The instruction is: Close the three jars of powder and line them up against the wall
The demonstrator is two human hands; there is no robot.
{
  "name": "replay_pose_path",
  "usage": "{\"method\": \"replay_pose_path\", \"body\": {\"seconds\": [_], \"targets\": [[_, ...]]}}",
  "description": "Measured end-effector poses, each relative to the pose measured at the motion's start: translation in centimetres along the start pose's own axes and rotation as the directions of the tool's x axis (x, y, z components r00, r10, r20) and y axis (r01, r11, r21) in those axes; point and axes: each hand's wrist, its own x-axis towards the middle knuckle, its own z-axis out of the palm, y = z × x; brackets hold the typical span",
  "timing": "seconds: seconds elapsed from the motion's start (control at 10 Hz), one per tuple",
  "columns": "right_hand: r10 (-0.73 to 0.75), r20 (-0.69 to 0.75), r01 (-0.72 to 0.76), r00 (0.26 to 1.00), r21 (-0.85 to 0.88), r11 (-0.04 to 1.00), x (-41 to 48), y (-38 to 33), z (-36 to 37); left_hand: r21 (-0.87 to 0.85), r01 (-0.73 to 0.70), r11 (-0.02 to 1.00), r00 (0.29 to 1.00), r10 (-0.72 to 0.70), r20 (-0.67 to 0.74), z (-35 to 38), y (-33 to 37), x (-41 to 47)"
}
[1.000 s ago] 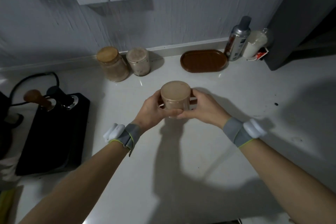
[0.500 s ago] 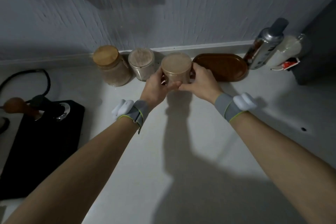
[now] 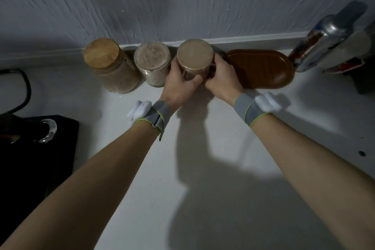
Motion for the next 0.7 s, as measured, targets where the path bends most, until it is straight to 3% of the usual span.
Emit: {"method": "replay_pose_path", "body": {"seconds": [0.3,0.5,0.6,0.7], "targets": [[0.018,0.038,-0.015,0.999,-0.062,0.998,0.7,-0.2,0.1,0.031,0.008,0.999,1.0,-0.007,-0.009,0.0,0.1,0.2],[0.021,0.1,-0.004,0.995,-0.173,0.985,-0.1,-0.5,-0.6,0.242,0.039,0.969,0.999,-0.047,0.025,-0.8,0.1,-0.6],[0.034,0.158,0.022,0.987,-0.337,0.941,-0.7,-0.5,-1.3,0.482,0.013,0.876,0.991,-0.077,0.112,-2.2,0.1,-0.6],[0.106,0.265,0.042,0.958,-0.499,0.866,-2.7,-1.4,-2.4,0.733,0.003,0.68,0.969,-0.181,0.165,-3.2,0.4,-1.9]]}}
